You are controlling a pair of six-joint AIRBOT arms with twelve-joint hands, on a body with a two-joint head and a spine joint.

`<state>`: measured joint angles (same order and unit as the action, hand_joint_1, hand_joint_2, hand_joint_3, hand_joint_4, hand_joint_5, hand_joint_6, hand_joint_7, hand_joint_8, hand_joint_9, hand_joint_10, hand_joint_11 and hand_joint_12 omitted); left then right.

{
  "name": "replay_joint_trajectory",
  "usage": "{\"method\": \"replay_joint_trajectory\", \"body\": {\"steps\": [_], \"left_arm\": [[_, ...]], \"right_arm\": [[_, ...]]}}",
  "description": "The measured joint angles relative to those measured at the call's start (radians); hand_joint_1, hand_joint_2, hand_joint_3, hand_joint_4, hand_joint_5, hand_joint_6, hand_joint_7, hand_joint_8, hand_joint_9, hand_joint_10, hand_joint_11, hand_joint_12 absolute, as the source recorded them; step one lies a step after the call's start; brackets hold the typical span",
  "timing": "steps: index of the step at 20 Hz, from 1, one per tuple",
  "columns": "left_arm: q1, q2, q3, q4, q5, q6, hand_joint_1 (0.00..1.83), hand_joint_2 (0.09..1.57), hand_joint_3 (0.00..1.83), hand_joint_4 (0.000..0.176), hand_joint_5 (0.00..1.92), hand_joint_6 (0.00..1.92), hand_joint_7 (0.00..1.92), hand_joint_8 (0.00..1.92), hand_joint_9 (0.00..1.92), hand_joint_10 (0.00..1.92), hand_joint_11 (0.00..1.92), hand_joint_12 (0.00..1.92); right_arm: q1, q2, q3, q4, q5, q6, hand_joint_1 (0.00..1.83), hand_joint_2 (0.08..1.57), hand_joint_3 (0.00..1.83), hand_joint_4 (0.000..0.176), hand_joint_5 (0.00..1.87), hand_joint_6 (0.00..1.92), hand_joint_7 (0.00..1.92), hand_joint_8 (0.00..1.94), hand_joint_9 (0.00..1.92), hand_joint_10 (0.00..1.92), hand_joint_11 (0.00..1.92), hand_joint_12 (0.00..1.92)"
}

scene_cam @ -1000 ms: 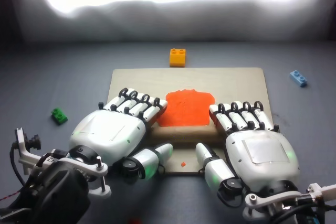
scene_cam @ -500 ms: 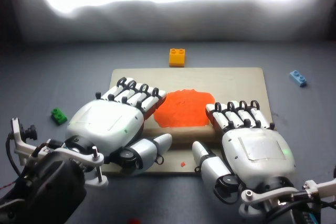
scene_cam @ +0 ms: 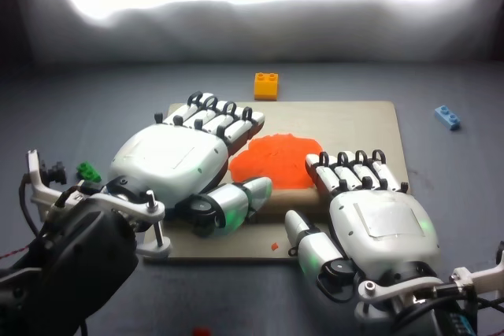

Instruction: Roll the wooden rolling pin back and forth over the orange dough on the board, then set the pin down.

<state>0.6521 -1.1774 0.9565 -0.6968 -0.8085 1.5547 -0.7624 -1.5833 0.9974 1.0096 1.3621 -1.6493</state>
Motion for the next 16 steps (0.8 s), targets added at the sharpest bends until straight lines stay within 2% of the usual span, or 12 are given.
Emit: {"method": "replay_joint_trajectory", "body": {"steps": [3, 7, 16], "left_arm": [[-0.021, 0.010, -0.012, 0.000, 0.032, 0.000, 0.00, 1.48, 0.00, 0.000, 0.13, 0.00, 0.15, 0.00, 0.10, 0.00, 0.00, 0.10], [-0.052, 0.034, -0.023, -0.007, 0.058, 0.005, 0.00, 1.48, 0.00, 0.000, 0.12, 0.00, 0.14, 0.00, 0.08, 0.00, 0.00, 0.07], [-0.135, 0.043, -0.026, -0.021, 0.134, 0.039, 0.00, 1.48, 0.00, 0.000, 0.12, 0.00, 0.14, 0.00, 0.08, 0.00, 0.00, 0.06]], "right_arm": [[0.011, 0.003, 0.000, 0.011, -0.007, 0.002, 0.00, 1.52, 0.00, 0.000, 0.24, 0.01, 0.26, 0.00, 0.20, 0.01, 0.00, 0.51], [0.024, 0.004, -0.001, 0.023, -0.018, 0.003, 0.00, 1.52, 0.00, 0.000, 0.23, 0.00, 0.25, 0.00, 0.17, 0.00, 0.00, 0.43], [0.043, 0.011, -0.003, 0.027, -0.032, 0.006, 0.00, 1.52, 0.00, 0.000, 0.22, 0.00, 0.24, 0.00, 0.17, 0.00, 0.00, 0.41]]}}
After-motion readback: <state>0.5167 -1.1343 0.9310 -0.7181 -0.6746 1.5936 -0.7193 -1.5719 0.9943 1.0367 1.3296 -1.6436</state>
